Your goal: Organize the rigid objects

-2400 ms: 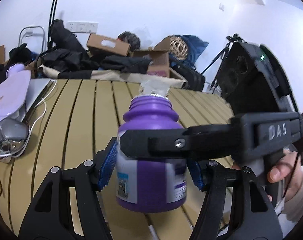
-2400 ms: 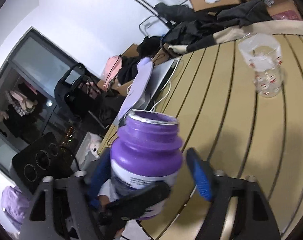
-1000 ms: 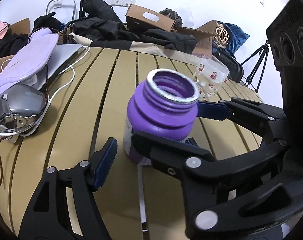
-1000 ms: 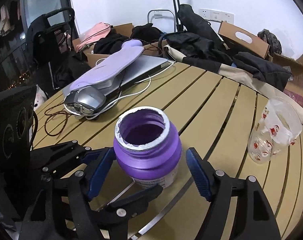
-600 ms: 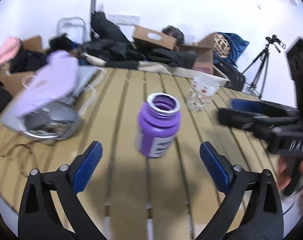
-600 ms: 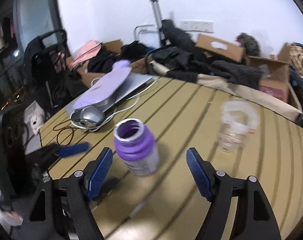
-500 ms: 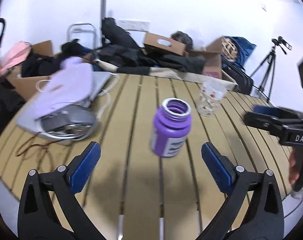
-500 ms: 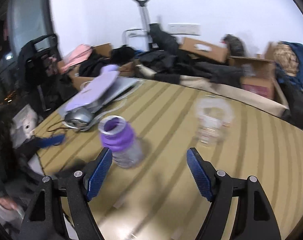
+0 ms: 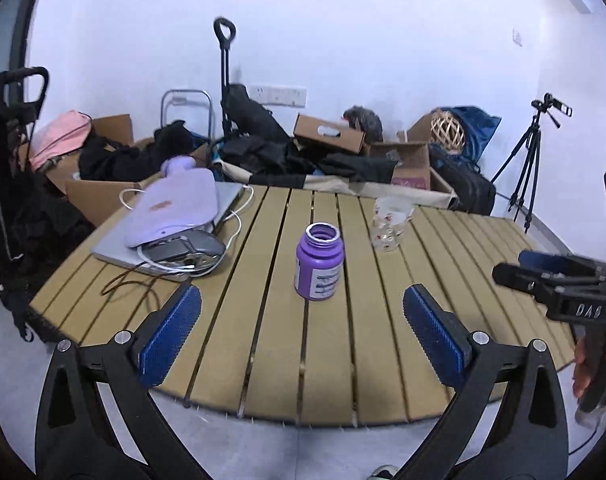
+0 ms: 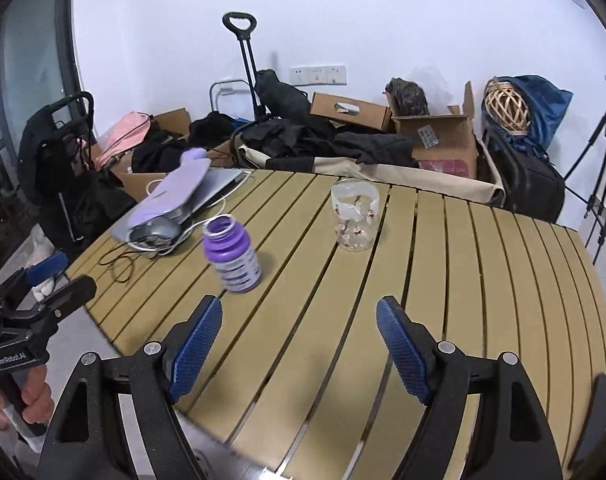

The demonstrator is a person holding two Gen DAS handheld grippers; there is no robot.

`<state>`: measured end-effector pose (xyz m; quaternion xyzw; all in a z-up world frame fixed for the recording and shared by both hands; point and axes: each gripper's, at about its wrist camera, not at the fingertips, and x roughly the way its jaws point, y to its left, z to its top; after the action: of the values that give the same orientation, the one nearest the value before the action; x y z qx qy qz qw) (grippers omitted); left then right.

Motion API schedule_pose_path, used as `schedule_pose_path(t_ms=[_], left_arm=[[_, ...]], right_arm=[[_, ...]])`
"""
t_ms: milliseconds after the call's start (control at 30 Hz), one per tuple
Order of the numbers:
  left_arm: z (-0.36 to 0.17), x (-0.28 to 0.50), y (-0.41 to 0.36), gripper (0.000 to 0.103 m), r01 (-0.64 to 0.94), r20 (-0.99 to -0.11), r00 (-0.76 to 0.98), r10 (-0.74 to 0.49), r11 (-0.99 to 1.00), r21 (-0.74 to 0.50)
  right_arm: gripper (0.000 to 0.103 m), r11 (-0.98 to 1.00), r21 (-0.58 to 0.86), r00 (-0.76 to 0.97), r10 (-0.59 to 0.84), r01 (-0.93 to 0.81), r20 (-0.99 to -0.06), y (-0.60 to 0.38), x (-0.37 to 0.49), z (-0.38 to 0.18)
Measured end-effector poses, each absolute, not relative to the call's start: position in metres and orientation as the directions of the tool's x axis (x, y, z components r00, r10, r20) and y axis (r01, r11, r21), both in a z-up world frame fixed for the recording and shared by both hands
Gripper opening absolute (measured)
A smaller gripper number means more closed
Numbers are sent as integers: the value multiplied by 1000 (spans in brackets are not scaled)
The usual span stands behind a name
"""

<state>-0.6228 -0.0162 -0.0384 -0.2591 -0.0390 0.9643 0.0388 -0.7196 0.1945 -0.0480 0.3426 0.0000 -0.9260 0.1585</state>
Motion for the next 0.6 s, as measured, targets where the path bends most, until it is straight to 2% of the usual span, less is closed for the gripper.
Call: schedule_pose_path(t_ms=[200,333,600], left_arm=[[11,-508,-13,103,-32,-499,-865,62,-997,-68],[44,-396,-7,103,-44,-447,-893,48,-999,-18],[51,-236,1,103,-17,-403,-915,27,-999,-29]], right_arm=[[84,-950,127,-715,-299,286,-631,199,-618,-21],[84,-946,114,-728,-307,303,-613,200,-521,9],[84,-924,111,-755,-366,367,-545,207,-340,38]])
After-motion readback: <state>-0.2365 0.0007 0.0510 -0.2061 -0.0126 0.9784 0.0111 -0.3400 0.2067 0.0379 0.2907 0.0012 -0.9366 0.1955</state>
